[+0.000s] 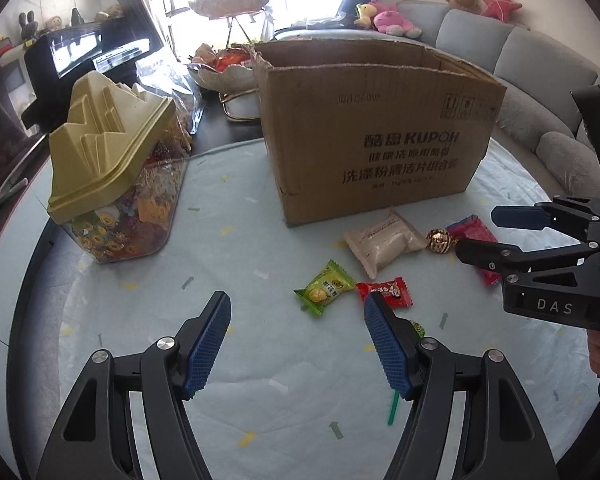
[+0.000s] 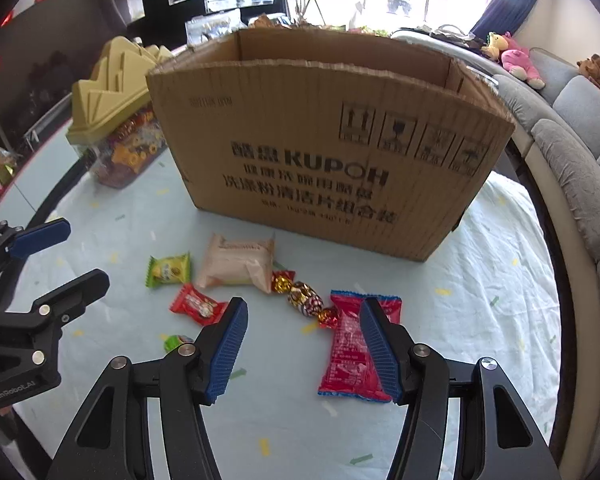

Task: Organize snacks
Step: 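Grasp the yellow-green candy with left tool while right tool grasps wrapped chocolates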

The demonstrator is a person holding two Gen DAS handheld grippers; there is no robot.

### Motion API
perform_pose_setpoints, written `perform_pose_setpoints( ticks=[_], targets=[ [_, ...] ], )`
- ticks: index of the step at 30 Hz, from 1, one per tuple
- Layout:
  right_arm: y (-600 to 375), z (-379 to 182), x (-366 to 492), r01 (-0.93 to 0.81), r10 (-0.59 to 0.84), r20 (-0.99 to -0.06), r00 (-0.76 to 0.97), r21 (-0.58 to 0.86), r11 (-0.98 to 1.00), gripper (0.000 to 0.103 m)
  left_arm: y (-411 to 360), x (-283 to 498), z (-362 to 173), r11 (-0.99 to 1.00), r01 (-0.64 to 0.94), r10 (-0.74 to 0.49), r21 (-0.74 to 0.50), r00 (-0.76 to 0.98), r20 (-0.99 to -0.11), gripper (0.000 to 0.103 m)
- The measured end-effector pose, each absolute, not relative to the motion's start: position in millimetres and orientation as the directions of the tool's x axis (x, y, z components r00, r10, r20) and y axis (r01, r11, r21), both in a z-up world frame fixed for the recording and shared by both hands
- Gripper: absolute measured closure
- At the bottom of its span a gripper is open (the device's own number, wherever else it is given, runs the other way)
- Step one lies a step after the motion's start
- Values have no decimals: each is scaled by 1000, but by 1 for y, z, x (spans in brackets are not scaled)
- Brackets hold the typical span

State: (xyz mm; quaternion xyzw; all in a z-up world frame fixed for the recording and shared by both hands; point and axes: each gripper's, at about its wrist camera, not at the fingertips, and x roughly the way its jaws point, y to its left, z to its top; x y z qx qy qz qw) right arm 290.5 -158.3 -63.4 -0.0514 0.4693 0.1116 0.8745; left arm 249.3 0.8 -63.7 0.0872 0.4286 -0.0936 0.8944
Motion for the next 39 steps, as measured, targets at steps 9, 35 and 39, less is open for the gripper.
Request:
perform_pose_setpoints(
  ticks=[9,35,39],
  targets=[
    [-160,-85,296,-250,119,-858,499,-11,968,44,-2,267,-95,964,257,-83,73,549,-832,34],
    [-154,-103,326,-279,173,-870,461,42,959,76,-12,308,-119,965,262,-156,-24,496,-854,74],
    [-159,-102,326,-284,185,-872,453,56,957,83,-10,313,-117,966,254,-162,-36,494,-854,80]
  ],
)
